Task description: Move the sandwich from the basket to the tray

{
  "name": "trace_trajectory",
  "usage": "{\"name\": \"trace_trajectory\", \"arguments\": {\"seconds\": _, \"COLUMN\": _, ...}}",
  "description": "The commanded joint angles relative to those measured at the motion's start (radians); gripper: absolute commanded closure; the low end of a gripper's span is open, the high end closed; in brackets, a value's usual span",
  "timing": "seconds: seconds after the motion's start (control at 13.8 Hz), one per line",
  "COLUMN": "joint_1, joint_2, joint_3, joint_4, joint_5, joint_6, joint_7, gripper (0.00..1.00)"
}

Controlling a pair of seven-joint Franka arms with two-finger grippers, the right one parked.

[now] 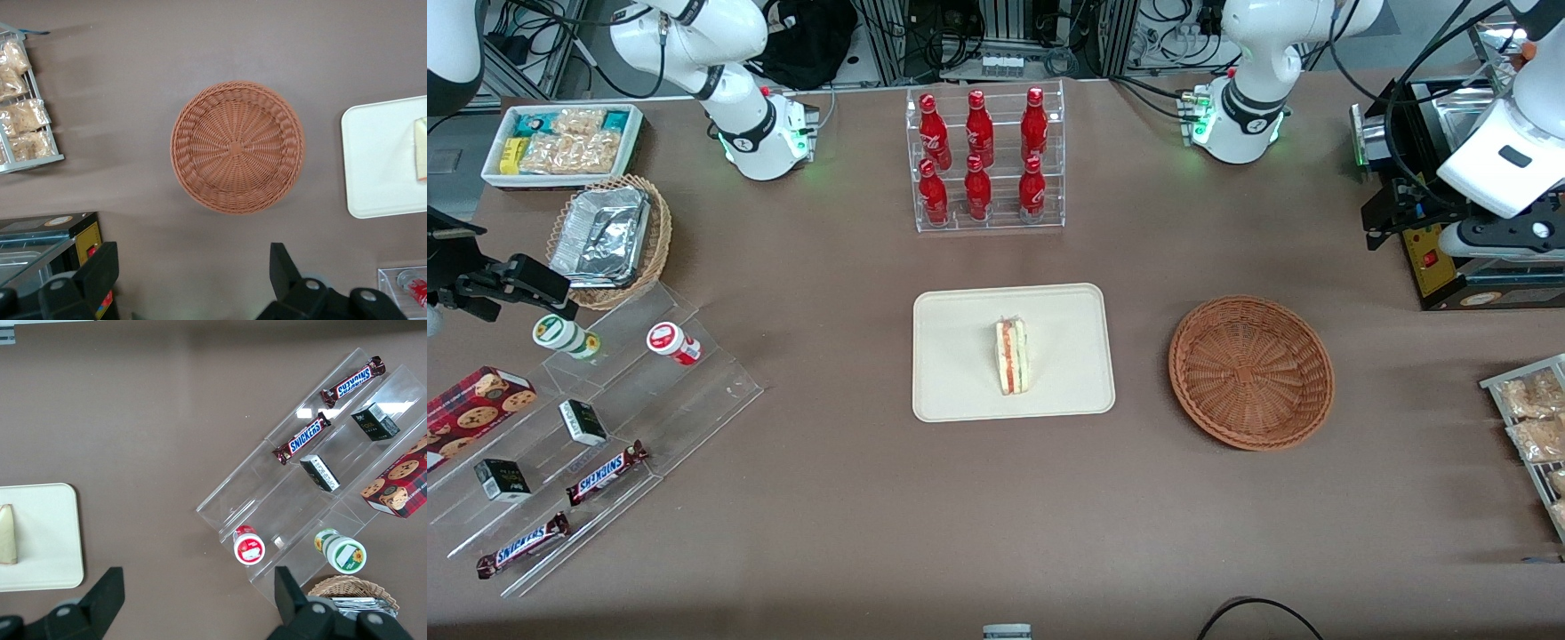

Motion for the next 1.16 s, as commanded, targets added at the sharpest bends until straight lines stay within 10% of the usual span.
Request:
{"name": "trace_trajectory", "arguments": {"seconds": 0.0, "joint_1": -0.020, "joint_2": 0.023, "joint_3": 0.015, "joint_4": 0.067, "joint_5": -0.025, "joint_6": -0.009, "joint_7": -0.004, "gripper": 0.00}}
{"name": "trace_trajectory", "arguments": {"seconds": 1.09, "joint_1": -0.054, "joint_2": 0.042, "joint_3": 0.101, "joint_4": 0.052, "joint_5": -0.060, "joint_6": -0.052, "joint_7": -0.014, "gripper": 0.00}}
